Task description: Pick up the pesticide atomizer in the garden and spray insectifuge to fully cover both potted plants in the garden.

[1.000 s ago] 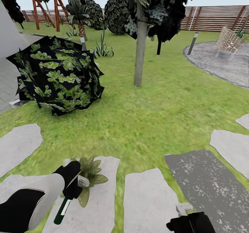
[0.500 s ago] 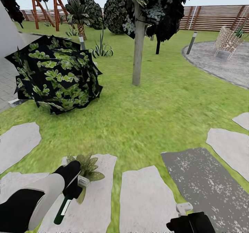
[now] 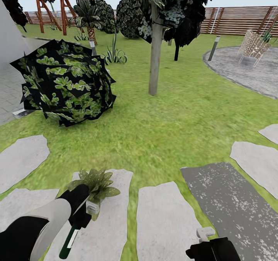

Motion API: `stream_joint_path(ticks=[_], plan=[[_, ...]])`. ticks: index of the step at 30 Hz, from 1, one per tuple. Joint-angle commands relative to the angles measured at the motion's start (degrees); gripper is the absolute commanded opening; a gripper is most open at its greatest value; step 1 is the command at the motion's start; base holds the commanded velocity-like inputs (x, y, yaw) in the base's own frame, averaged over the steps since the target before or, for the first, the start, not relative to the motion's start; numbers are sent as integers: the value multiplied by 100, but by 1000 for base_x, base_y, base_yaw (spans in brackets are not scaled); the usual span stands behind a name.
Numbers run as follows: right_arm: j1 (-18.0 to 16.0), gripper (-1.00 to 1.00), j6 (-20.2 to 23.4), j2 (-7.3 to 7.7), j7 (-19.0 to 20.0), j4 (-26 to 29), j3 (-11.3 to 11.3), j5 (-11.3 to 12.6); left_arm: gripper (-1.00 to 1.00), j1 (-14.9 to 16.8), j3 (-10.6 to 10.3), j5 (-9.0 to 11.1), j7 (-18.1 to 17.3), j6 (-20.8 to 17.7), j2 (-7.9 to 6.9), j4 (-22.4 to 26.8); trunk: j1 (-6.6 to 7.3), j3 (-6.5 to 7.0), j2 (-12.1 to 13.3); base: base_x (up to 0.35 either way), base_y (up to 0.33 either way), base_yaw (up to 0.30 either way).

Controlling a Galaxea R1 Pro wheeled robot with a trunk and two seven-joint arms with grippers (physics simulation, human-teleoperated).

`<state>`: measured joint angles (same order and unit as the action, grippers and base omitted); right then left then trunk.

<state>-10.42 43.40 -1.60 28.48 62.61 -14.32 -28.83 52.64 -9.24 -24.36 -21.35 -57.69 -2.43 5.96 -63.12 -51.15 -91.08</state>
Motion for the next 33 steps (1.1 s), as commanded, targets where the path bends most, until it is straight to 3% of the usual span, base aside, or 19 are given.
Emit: stream_joint_path(ticks=[1, 4, 7, 33], plan=[[-4, 100, 10, -7, 55, 7, -18, -61, -100, -4, 34, -28, -53, -14, -3, 10, 0, -4, -2, 0, 0, 0], [-4, 100, 10, -7, 53, 6, -13, -61, -100, -7, 434, -31, -53, -14, -15, 10, 0, -4, -2, 0, 0, 0], [-4, 100, 10, -7, 53, 5, -6, -61, -100, -8, 535, -31, -53, -7, -34, 78, 0, -4, -2, 0, 0, 0], [-4, 100, 28, -7, 70, 199, 14, -51, -100, 42, 549, -29, -21, -21, -2, 422, 0, -4, -2, 0, 0, 0]])
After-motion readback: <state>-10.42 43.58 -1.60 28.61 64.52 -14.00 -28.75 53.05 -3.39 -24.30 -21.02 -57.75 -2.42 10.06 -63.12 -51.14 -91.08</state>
